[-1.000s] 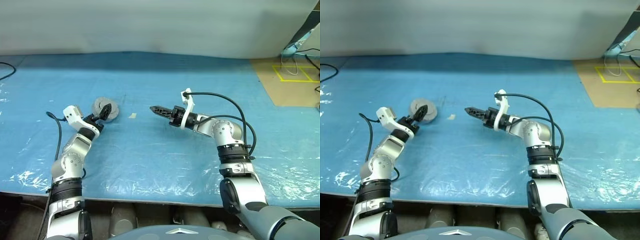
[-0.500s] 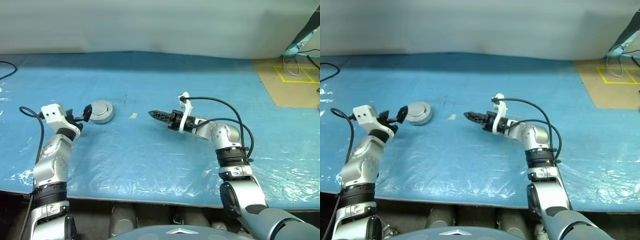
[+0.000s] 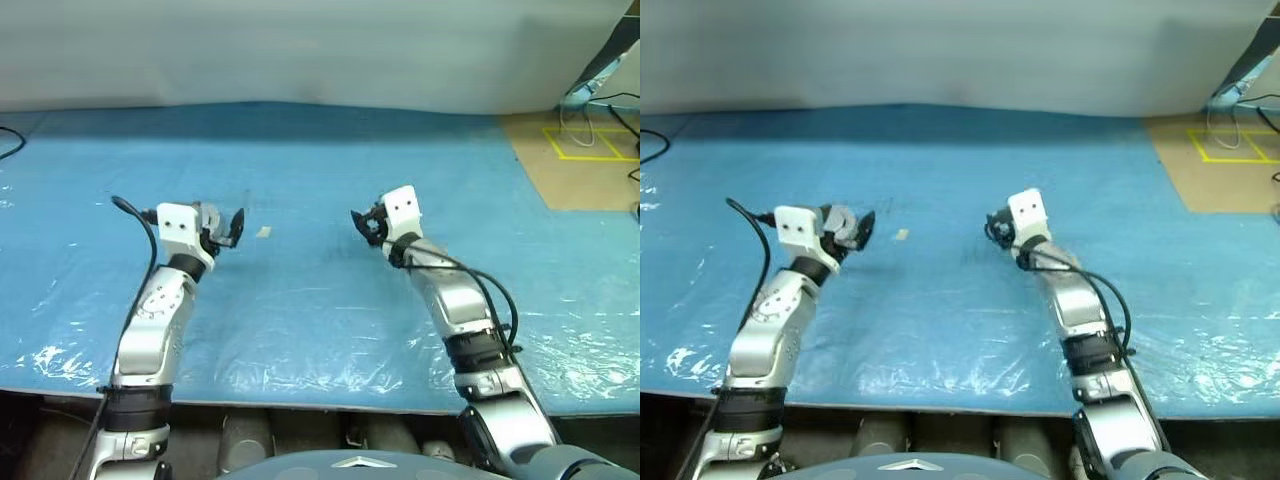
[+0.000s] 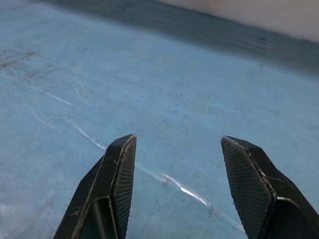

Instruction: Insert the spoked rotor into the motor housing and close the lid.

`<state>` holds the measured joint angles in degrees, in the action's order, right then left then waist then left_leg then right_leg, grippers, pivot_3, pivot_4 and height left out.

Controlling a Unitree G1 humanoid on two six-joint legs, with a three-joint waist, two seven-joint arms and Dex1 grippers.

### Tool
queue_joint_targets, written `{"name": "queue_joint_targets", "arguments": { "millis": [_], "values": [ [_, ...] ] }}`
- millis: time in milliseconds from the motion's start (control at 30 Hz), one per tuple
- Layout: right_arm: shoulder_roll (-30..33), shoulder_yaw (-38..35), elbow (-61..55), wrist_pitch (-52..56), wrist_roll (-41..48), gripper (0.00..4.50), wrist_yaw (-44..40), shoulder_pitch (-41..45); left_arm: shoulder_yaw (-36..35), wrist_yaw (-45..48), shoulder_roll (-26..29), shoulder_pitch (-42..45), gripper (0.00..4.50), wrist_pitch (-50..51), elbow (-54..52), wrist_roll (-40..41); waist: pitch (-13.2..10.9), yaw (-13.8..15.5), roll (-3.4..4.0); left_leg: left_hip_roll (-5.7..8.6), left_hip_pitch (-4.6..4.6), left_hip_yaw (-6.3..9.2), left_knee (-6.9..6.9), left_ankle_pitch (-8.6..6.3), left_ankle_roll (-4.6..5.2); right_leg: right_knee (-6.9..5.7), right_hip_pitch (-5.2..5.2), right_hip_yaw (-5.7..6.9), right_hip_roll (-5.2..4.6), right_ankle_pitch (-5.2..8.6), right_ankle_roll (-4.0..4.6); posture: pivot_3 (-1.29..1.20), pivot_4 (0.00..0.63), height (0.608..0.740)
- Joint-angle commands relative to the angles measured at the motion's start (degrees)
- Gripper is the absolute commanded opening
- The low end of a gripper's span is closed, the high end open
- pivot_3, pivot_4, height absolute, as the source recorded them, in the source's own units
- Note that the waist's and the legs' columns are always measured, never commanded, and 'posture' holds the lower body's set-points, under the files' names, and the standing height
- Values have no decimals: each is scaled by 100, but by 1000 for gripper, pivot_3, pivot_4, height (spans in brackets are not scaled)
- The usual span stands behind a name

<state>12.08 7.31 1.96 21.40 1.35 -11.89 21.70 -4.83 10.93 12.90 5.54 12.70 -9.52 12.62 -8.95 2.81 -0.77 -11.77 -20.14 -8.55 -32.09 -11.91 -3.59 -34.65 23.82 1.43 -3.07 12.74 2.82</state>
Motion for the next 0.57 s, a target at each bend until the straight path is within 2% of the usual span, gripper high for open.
{"name": "queue_joint_targets", "arguments": {
  "millis": [33, 167, 267, 567],
  "values": [
    [130, -34, -666, -311, -341, 2850, 216, -457, 57, -149, -81, -324, 4488, -318, -377, -281, 0, -16, 0, 0, -2, 0, 0, 0, 0, 2, 2, 0, 0, 1, -1, 0, 150, 740],
    [45, -653, -1152, -63, -161, 2850, 561, -1121, 72, -226, -163, -805, 4488, -438, -545, -450, -1, -28, -1, 1, -1, 0, -5, -1, 3, 4, 0, -4, -1, 11, -9, 0, 150, 740],
    [65, -786, -1378, -55, -219, 2850, 635, -1449, 7, -265, -218, -980, 4488, -404, -612, -444, -1, -25, -1, 3, 2, -2, -7, -2, 5, 4, -2, -8, -3, 38, -28, 0, 150, 740],
    [-55, -656, -1162, -180, -401, 2850, 716, -1206, -81, -242, -167, -647, 4488, -242, -365, -394, -2, -56, 0, 4, 5, -2, -8, -2, 6, -2, 2, -12, -1, 36, -30, 0, 150, 740]
  ]
}}
